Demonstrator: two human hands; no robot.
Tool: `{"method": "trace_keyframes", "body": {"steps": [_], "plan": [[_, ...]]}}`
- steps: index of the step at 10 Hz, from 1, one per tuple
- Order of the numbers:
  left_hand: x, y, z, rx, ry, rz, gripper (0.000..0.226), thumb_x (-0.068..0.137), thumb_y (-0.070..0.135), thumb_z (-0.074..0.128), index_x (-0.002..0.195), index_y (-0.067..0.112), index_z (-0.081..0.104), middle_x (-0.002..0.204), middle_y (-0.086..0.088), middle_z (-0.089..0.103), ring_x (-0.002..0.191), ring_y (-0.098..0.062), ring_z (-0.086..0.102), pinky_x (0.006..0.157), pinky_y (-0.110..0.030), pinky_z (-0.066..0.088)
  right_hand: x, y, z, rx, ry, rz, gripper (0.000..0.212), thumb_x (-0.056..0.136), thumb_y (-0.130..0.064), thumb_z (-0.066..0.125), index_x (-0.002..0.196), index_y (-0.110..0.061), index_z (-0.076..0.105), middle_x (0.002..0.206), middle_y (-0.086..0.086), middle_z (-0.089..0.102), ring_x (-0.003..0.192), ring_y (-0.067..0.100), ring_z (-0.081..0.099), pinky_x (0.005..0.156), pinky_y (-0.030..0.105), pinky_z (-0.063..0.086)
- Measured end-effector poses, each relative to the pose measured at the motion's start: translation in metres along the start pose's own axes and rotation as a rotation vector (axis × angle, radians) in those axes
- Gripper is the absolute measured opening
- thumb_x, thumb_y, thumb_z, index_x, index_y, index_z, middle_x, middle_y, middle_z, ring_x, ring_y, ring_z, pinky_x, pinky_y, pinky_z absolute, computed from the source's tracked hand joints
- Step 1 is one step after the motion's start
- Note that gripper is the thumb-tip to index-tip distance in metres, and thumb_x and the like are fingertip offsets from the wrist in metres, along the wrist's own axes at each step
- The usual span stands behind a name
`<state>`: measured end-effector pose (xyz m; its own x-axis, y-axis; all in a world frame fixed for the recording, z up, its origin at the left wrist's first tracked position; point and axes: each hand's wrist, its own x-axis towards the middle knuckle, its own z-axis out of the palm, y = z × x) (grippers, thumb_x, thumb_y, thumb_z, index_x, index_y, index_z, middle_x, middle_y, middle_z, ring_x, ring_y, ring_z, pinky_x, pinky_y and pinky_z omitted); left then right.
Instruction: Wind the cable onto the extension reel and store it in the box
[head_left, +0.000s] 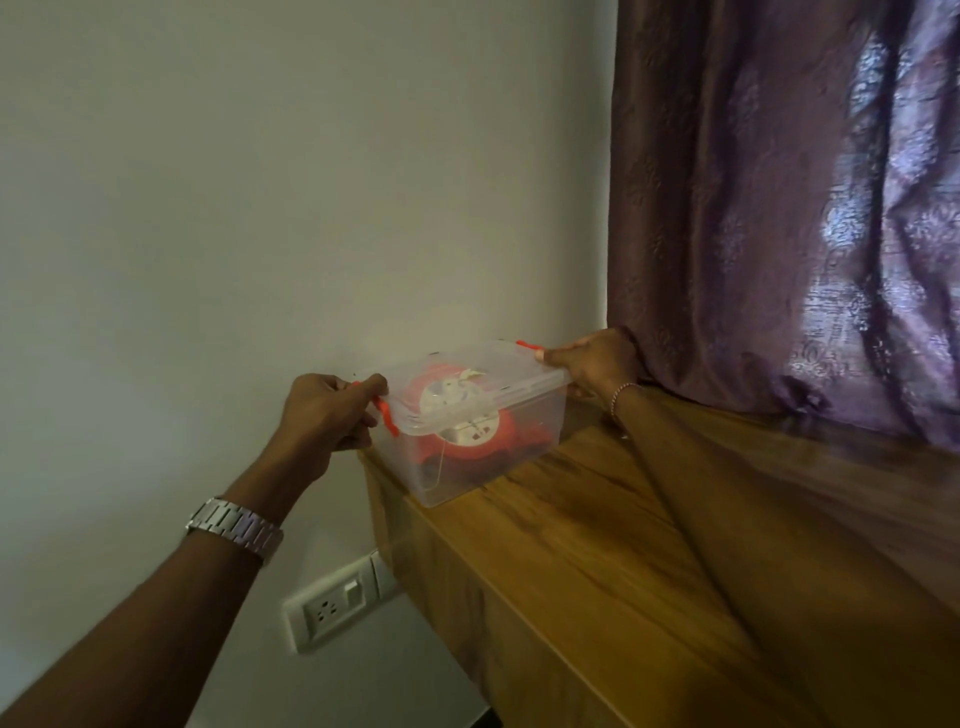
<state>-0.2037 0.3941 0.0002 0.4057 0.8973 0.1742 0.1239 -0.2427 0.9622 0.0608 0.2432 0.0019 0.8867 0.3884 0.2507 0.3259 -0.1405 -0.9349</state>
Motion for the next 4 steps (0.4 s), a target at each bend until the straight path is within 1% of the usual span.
{"method": "trace_keyframes", "body": {"steps": [1,2,3,4], "plan": [[0.0052,-0.0031,-0.0061,0.005,0.02,-0.009,0.027,0.082,0.022,0.078,0.072,-0.001,0.067,0.053,-0.012,0.065,0.036,-0.016,0.055,0.042,-0.024,0.054,0.0025,-0.0023,0.01,0.033,-0.047,0.024,0.04,0.055,-0.029,0.095,0.079,-0.004,0.076,0.08,0.012,0.075,0.074,0.028,0.074,0.065,0.046,0.063],[0.0093,-0.0054,-0.0095,-0.001,0.03,-0.015,0.027,0.081,0.021,0.079,0.07,0.0,0.066,0.044,-0.006,0.063,0.033,-0.014,0.055,0.038,-0.022,0.051,0.0026,-0.0048,0.0147,0.039,-0.044,0.027,0.042,0.057,-0.029,0.095,0.084,-0.003,0.076,0.084,0.013,0.075,0.076,0.028,0.074,0.067,0.047,0.062],[0.0131,-0.0095,-0.008,0.003,0.027,-0.005,0.028,0.082,0.023,0.08,0.071,0.001,0.066,0.047,-0.008,0.065,0.034,-0.014,0.057,0.038,-0.022,0.051,0.0054,-0.0037,0.0151,0.028,-0.057,0.024,0.041,0.057,-0.03,0.095,0.084,-0.005,0.076,0.083,0.01,0.076,0.072,0.025,0.074,0.064,0.044,0.063],[0.0084,-0.006,-0.0061,0.084,0.068,0.02,0.034,0.083,0.03,0.08,0.069,0.003,0.064,0.06,-0.014,0.067,0.044,-0.02,0.059,0.046,-0.028,0.055,-0.0027,-0.0074,0.0136,-0.05,-0.012,-0.015,0.039,0.066,-0.038,0.089,0.087,-0.007,0.077,0.086,0.008,0.076,0.074,0.022,0.073,0.068,0.04,0.063]]}}
